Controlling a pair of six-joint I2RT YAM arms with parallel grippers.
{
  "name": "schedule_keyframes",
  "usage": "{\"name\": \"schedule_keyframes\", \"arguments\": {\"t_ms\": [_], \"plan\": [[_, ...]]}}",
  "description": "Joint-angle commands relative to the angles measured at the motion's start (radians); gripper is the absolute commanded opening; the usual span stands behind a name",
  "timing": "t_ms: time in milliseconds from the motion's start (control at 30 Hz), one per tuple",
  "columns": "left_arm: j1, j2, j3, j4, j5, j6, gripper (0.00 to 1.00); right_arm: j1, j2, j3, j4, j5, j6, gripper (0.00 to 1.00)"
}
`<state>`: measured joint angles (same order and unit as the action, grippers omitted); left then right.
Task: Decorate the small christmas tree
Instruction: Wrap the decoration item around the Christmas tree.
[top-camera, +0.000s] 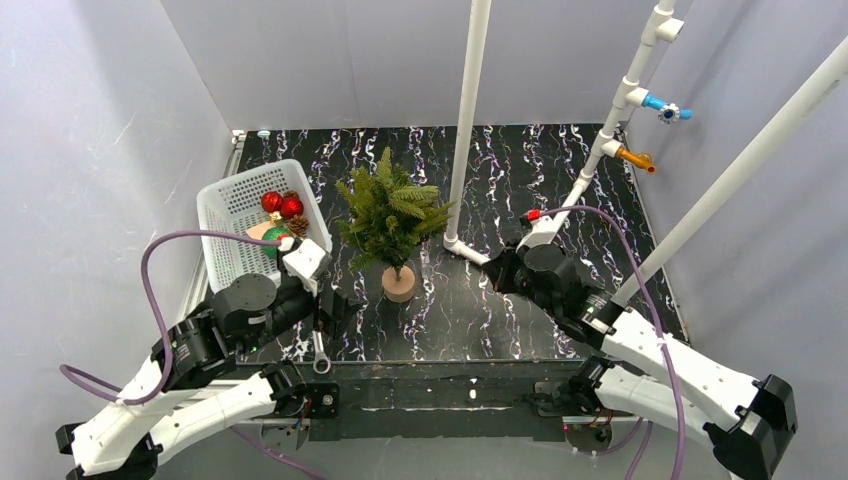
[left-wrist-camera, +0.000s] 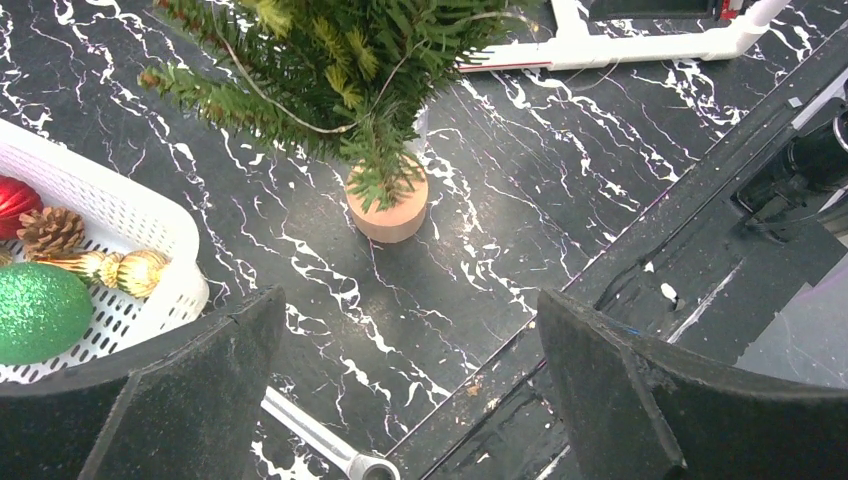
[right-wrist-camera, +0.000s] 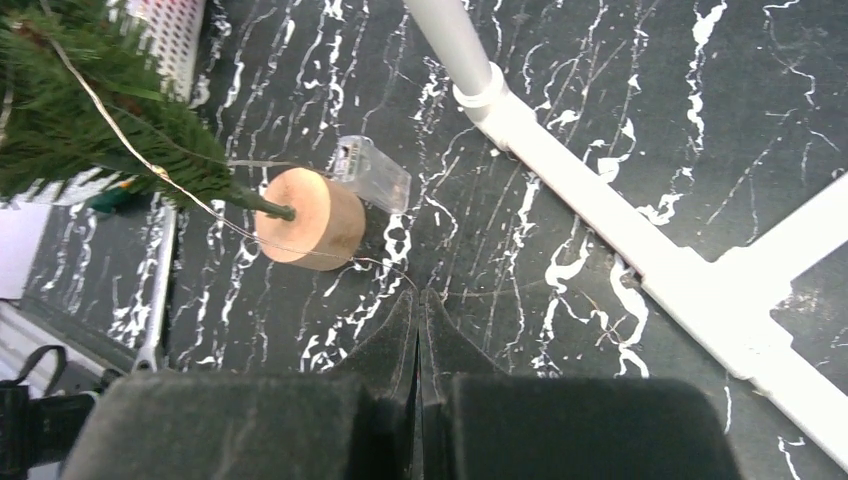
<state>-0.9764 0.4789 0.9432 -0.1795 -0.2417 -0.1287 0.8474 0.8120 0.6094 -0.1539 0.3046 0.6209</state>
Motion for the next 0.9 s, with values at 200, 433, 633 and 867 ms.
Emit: {"name": "schedule_keyframes", "arguments": {"t_ms": [200, 433, 633, 867], "plan": [[0.0, 0.149, 0.198, -0.051, 0.031, 0.031, 0.98, -0.124, 0.147, 0.164, 0.005, -0.056, -0.122, 0.01], [0.001, 0.233, 0.352, -0.17, -0.064, -0.05, 0.98, -0.156, 0.296, 0.382, -0.109, -0.045, -0.189, 0.01], [0.002, 0.346, 0.563, -0.239, -0.091, -0.017, 0.98, -0.156, 0.288, 0.432, -0.137, -0.033, -0.187, 0.01], [0.001, 0.467, 0.718, -0.187, -0.06, 0.078, 0.98, -0.156, 0.296, 0.465, -0.125, -0.011, -0.215, 0.01]]}}
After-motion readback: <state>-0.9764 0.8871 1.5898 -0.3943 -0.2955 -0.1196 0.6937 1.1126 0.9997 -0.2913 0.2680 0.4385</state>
